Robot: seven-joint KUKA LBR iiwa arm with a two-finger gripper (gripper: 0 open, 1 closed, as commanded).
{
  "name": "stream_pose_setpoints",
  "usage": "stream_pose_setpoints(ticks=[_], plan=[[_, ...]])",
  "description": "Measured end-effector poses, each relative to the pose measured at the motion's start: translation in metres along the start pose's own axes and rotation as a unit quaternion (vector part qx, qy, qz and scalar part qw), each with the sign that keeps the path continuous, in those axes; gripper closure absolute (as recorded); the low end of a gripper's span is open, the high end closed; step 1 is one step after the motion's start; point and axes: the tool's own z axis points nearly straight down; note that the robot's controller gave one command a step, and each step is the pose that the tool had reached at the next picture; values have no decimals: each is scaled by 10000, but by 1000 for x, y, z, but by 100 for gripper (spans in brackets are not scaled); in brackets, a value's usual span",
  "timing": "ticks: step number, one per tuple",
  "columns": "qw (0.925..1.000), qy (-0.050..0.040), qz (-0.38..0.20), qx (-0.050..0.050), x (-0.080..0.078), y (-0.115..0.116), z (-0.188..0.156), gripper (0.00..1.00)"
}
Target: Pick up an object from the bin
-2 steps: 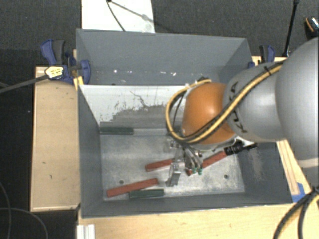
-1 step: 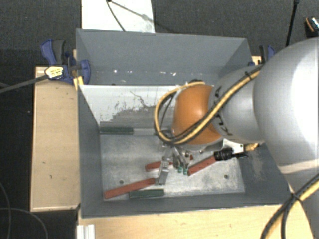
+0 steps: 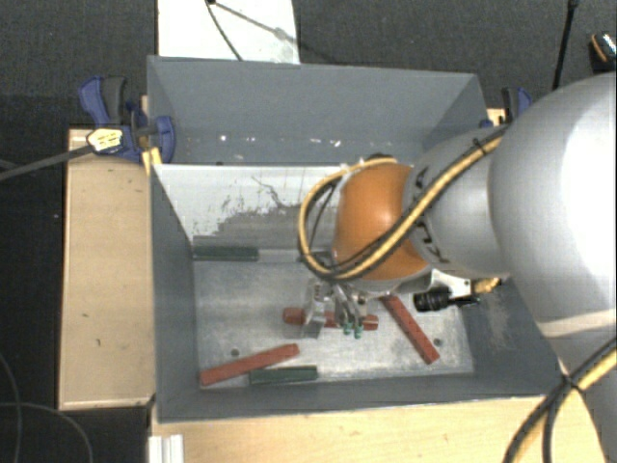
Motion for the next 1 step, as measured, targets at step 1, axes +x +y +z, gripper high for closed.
stream_pose_setpoints(ticks=[1], plan=[[9998,-65,-162,-16,-31,-19,-134,100]])
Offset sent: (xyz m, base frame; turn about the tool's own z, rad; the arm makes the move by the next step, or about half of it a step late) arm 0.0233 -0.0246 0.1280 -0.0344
